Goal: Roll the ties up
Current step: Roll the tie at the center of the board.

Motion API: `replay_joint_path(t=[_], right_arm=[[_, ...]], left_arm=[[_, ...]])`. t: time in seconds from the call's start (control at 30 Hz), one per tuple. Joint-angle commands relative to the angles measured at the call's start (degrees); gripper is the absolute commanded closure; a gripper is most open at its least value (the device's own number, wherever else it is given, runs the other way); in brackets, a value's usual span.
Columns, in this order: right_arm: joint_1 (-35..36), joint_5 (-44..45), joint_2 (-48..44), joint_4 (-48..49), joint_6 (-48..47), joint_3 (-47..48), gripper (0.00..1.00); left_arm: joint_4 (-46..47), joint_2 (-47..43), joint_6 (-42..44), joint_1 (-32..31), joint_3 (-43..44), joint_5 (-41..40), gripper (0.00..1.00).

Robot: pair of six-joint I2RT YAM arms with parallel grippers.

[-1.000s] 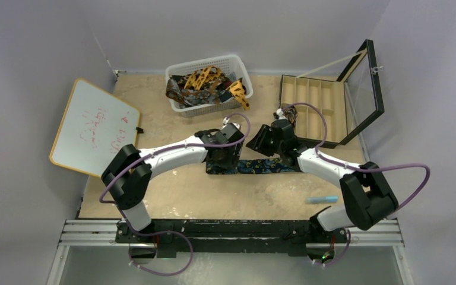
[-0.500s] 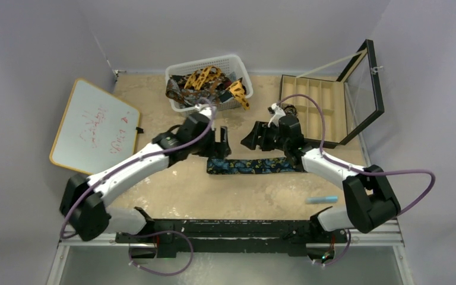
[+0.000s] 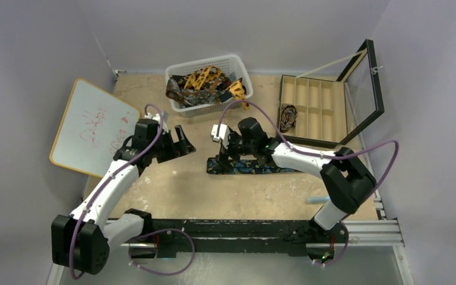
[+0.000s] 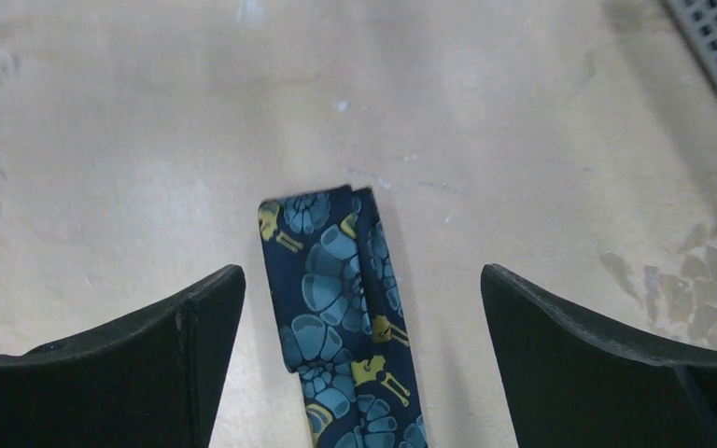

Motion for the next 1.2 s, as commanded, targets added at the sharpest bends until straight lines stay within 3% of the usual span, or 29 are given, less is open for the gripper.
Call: replay_joint_path(t=[0.0,0.37,0.67,0.83,1.17], right_arm=[[1.0,0.8,1.8,-6.7,-13.0,3.0,0.01],[3.5,-0.8,9.8,-8.8,-14.8,6.4,0.01],[3.6,2.9,14.0,-10.4,-15.1,8.1,0.02],[4.6,2.8,14.8,-11.7,-14.7,7.5,0.11],[6.7,4.2,13.4,-10.9,-12.0,5.8,0.44]], left_arm=[[1.4,-2.0,2.2,2.7,-1.8,7.1,0.1],[0.7,-1.8,3.9,4.7,-2.4,7.8,0.1],[0.6,-1.5,4.1,5.2,-2.3,8.4,0.1],[1.0,-0.8,4.0,5.2,-2.5,8.9,0.1],[0.7,-0.5,4.1,5.3,-2.5,8.9,0.1]])
